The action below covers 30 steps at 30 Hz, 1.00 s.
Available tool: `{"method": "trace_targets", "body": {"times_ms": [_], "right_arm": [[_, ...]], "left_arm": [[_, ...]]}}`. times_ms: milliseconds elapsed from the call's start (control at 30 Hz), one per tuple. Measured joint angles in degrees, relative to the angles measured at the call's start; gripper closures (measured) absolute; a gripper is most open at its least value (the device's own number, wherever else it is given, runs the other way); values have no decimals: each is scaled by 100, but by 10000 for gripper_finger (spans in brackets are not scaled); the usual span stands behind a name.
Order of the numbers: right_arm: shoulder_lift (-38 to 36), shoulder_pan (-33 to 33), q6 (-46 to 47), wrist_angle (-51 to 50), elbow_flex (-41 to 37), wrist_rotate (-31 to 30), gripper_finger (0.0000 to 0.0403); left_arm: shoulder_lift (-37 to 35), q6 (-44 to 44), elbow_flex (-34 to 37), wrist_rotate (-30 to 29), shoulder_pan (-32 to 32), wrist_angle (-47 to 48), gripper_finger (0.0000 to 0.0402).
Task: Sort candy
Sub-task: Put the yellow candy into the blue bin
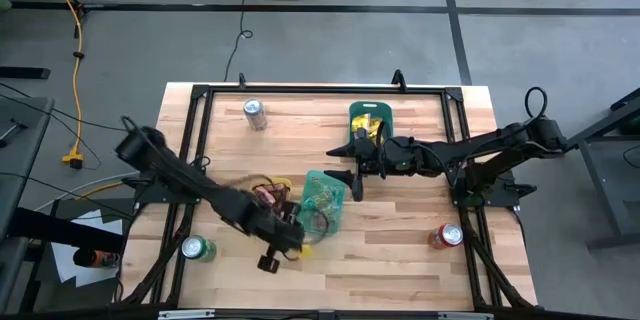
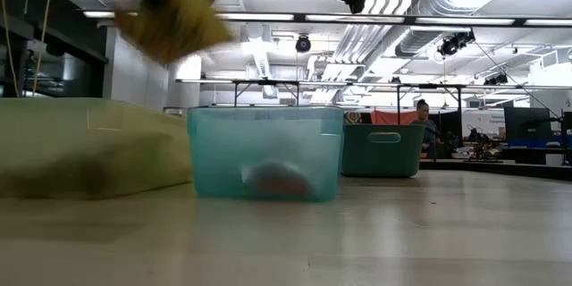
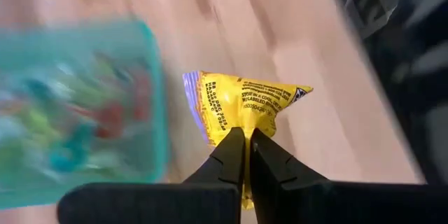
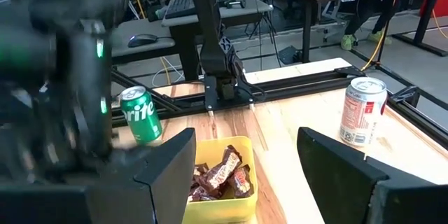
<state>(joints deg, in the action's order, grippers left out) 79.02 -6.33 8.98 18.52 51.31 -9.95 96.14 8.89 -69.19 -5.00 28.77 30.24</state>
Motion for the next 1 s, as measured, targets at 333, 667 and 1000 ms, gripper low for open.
{"method": "trace_targets", "body": {"times_ms": [333, 667, 1000], "right_arm": [[0, 20, 150, 403, -1, 2, 158], [0, -59, 161, 1370, -2, 127, 158], [0, -85, 304, 1395, -1, 201, 158]], "left_arm": [[-2099, -187, -2, -1648, -345, 7, 401], [-3136, -355, 131, -2262, -657, 101, 401], [-4362, 328, 2743, -2042, -871, -2776, 401]]}}
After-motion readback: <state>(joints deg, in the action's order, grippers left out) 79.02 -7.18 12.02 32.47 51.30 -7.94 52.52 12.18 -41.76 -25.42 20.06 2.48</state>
